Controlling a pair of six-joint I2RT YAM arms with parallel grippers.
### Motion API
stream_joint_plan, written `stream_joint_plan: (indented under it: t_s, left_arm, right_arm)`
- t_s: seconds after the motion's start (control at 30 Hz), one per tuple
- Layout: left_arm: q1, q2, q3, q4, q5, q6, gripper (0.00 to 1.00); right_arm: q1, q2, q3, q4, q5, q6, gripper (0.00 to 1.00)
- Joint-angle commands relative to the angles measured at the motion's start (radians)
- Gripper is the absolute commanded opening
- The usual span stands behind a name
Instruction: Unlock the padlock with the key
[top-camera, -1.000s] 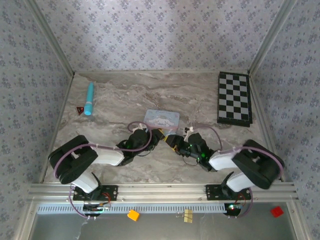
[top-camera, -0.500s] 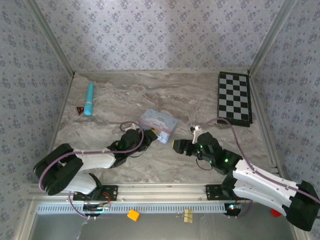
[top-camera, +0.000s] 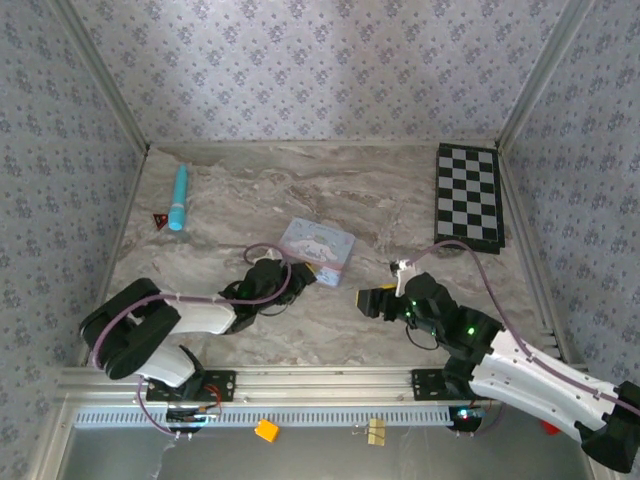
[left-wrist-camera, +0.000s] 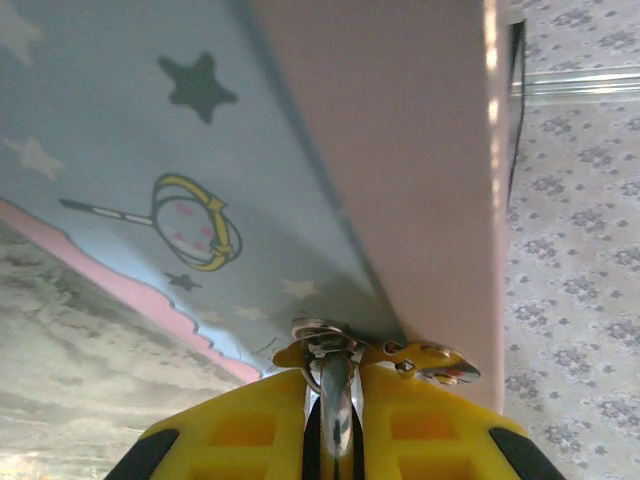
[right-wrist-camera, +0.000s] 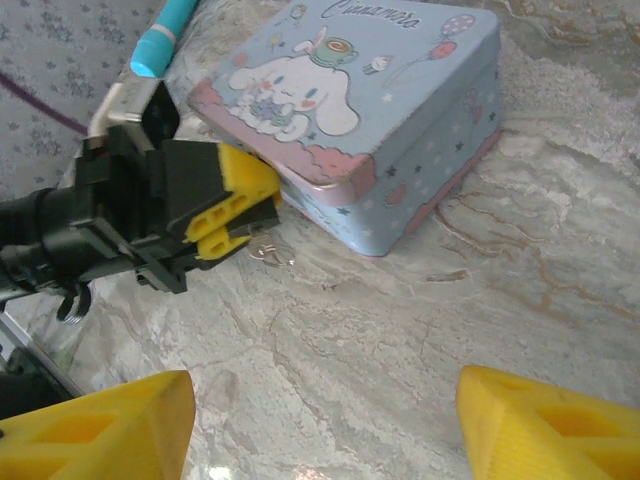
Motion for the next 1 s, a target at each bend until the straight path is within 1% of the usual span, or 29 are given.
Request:
stream_joint_plan:
  t_s: [0.0, 0.1, 0.2, 0.3, 0.43, 0.47, 0.53, 0.7, 0.87, 0.97]
  left_arm:
    - [0.005, 0.049, 0.054, 0.124, 0.033, -0.028, 0.00]
    - [0.005, 0.090, 0.057, 0.167, 0.039, -0.048, 0.00]
    - [0.005, 0.106, 0.065, 0.163, 0.041, -0.056, 0.00]
    - [0.005, 0.106, 0.071, 0.143, 0.042, -0.055, 0.00]
    - [0.006, 0.096, 0.088, 0.091, 0.048, -0.055, 0.00]
    - [0.004, 0.096, 0.090, 0.091, 0.049, -0.055, 0.00]
    - [0.000, 0.097, 0.095, 0.087, 0.049, -0.056, 0.00]
    - [-0.009, 0.094, 0.119, 0.046, 0.065, -0.069, 0.00]
    - [-0.032, 0.088, 0.136, 0.012, 0.062, -0.059, 0.00]
    - [-0.036, 0.091, 0.138, 0.026, 0.070, -0.066, 0.00]
  right_arm:
    - [0.033, -0.037, -0.010, 0.027, 0.046, -0.089, 0.70]
    - [0.061, -0.049, -0.059, 0.108, 0.060, -0.139, 0.69]
    - [0.109, -0.050, -0.108, 0.199, 0.114, -0.206, 0.68]
    - [0.194, -0.047, -0.166, 0.323, 0.200, -0.286, 0.68]
    - [0.293, -0.008, -0.255, 0.552, 0.288, -0.426, 0.67]
    - [0.312, 0.008, -0.271, 0.599, 0.310, -0.468, 0.66]
    - [0.322, 0.036, -0.293, 0.657, 0.317, -0.537, 0.65]
    - [0.333, 0.179, -0.307, 0.786, 0.370, -0.742, 0.66]
    - [0.331, 0.371, -0.303, 0.971, 0.410, -0.862, 0.62]
    - [0.333, 0.512, -0.266, 1.028, 0.493, -0.941, 0.62]
